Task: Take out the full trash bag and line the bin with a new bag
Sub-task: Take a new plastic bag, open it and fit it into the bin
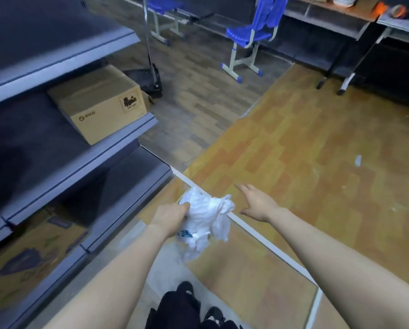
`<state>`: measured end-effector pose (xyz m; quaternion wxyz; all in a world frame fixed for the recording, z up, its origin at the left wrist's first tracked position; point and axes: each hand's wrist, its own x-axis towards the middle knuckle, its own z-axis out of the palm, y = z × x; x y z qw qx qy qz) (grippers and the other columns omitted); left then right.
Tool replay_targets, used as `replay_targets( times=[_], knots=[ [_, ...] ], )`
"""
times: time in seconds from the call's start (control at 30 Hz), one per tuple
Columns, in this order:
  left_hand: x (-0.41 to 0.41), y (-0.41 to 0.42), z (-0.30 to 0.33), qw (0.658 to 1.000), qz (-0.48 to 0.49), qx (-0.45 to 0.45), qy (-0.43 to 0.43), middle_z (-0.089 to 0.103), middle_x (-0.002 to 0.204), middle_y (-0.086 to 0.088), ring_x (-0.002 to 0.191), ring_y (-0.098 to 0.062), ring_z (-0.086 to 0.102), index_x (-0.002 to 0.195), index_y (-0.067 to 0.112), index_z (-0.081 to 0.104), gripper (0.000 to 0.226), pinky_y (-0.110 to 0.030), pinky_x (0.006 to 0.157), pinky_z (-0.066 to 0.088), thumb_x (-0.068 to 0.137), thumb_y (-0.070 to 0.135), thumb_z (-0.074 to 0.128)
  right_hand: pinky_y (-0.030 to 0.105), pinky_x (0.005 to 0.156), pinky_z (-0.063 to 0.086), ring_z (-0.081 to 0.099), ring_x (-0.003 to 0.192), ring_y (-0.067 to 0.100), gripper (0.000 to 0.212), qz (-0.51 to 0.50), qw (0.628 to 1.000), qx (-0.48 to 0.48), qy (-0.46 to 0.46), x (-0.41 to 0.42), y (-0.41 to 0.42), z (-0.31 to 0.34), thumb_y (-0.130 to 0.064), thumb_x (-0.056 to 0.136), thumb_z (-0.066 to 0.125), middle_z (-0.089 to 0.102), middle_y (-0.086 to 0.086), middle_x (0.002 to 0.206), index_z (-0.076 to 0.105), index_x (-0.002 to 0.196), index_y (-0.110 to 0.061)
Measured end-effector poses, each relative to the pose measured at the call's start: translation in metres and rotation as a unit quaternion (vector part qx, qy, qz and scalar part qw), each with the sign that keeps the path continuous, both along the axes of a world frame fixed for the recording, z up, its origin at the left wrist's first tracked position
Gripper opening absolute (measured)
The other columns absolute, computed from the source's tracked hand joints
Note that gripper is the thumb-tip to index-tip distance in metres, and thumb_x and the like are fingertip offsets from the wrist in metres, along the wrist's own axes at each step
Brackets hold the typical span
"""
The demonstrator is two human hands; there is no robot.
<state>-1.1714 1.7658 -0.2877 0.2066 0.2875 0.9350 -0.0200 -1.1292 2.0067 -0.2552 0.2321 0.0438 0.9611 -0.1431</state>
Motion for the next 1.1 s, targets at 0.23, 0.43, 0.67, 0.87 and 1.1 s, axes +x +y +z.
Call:
replay_targets(
  times=[0.23,0.43,0.67,0.87,1.1],
  knots=[
    [-0.056,-0.002,-0.019,0.998,0.048,-0.017,-0.023,0.061,0.107,-0.011,0.092,-0.031,0.056,0.092,0.018,0.031,0.014,-0.032,0.063,0.031,0.091,0.006,0.037,0.038,0.098,0.044,0.043,0.130,0.029,0.085,0.055,0.998,-0.013,-0.029,-0.080,-0.006,-0.024,-0.023,0.083,0.067,0.026,0.008,0.150,0.014,0.150,-0.020],
    [-0.087,0.009,-0.043,0.995,0.081,-0.044,-0.036,0.062,0.109,-0.011,0.100,-0.032,0.059,0.111,0.012,0.043,0.023,-0.032,0.063,0.032,0.090,0.004,0.038,0.032,0.099,0.040,0.036,0.135,0.025,0.082,0.115,0.990,-0.047,-0.064,-0.131,-0.005,-0.048,-0.020,0.085,0.063,0.022,0.004,0.152,0.013,0.150,-0.020],
    [-0.083,0.037,-0.091,0.979,0.186,-0.043,-0.067,0.062,0.112,-0.011,0.102,-0.032,0.060,0.117,0.010,0.043,0.022,-0.035,0.075,0.045,0.096,0.014,0.040,0.032,0.093,0.042,0.045,0.127,0.028,0.087,0.181,0.977,-0.055,-0.098,-0.160,0.021,-0.092,-0.022,0.082,0.065,0.020,0.005,0.152,0.011,0.150,-0.019],
    [-0.051,0.079,-0.135,0.954,0.288,-0.024,-0.083,0.061,0.110,-0.009,0.100,-0.030,0.059,0.115,0.011,0.043,0.020,-0.033,0.069,0.039,0.096,0.013,0.039,0.041,0.096,0.046,0.049,0.123,0.031,0.102,0.202,0.966,-0.073,-0.143,-0.154,0.058,-0.143,-0.023,0.082,0.068,0.022,0.006,0.151,-0.007,0.150,-0.022],
    [-0.032,0.086,-0.192,0.900,0.425,0.057,-0.084,0.062,0.109,-0.010,0.099,-0.033,0.059,0.114,0.010,0.043,0.021,-0.035,0.073,0.044,0.097,0.021,0.040,0.034,0.104,0.040,0.038,0.135,0.024,0.102,0.143,0.970,-0.093,-0.173,-0.154,0.089,-0.214,-0.033,0.082,0.070,0.010,0.003,0.158,-0.003,0.151,-0.018]
  ],
)
